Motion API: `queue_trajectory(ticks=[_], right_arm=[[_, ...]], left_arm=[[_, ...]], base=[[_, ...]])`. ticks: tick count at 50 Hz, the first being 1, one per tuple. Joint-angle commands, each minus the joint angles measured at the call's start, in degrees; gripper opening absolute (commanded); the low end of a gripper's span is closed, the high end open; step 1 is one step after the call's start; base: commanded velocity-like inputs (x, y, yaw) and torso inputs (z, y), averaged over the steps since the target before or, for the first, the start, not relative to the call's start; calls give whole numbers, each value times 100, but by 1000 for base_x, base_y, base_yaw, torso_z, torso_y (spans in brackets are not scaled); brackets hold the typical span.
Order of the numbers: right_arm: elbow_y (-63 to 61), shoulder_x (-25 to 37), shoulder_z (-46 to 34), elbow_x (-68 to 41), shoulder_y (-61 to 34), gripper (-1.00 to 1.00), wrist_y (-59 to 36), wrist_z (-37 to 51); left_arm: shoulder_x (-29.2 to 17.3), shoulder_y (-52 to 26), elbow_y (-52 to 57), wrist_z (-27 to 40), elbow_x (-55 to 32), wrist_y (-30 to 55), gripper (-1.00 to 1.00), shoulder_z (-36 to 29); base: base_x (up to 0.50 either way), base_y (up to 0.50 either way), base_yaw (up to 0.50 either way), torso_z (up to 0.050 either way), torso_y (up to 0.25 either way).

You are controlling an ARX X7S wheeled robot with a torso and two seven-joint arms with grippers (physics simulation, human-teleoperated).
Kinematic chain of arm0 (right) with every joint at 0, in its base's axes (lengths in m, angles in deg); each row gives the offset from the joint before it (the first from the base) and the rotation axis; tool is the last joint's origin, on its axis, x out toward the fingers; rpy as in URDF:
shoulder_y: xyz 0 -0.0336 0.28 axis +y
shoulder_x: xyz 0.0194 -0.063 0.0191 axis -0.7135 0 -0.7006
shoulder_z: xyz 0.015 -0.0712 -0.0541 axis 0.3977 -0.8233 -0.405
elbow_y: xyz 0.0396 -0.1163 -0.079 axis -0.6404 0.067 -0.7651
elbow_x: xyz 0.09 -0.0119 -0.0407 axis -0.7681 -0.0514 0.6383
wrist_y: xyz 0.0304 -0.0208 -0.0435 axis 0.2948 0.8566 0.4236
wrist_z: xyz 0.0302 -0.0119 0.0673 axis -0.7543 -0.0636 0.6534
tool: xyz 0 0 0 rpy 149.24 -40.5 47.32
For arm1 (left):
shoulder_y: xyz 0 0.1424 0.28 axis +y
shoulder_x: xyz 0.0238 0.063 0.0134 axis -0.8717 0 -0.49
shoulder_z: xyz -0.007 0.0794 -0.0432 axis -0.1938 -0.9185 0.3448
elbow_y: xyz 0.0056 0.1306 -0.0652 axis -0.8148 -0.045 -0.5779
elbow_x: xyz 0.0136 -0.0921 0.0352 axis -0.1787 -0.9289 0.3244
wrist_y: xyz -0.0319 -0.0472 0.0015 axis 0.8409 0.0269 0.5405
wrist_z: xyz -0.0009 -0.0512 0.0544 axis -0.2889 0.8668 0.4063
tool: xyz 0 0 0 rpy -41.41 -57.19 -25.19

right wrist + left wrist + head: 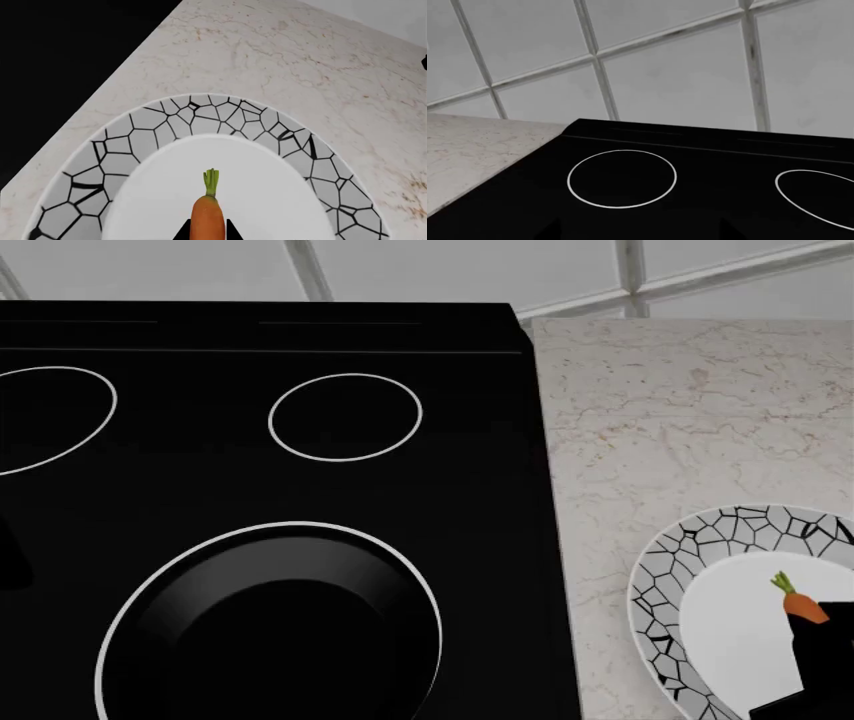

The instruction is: Pick the carrot from the pan and place it on the plate.

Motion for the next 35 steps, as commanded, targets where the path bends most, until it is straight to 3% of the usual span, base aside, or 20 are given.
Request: queue_trajectory(ticks=[1, 12, 13, 35], right_arm=[[-48, -135, 143, 123, 118, -100, 112, -142], [24, -150, 153, 66, 132, -100, 51, -118], [44, -161, 151, 75, 131, 100, 44, -123], [-259, 84, 442, -126, -156, 100, -33, 39]], left_arm=[[80, 28, -1, -22, 65, -13, 100, 67], [53, 52, 15, 18, 8, -20, 100, 75], [50, 54, 28, 22, 5, -9, 100, 76], [8, 131, 264, 89, -106, 138, 100, 102]], base=[[0, 0, 0, 0, 0], [0, 0, 0, 0, 0], [0, 0, 0, 0, 0], [0, 0, 0, 0, 0]])
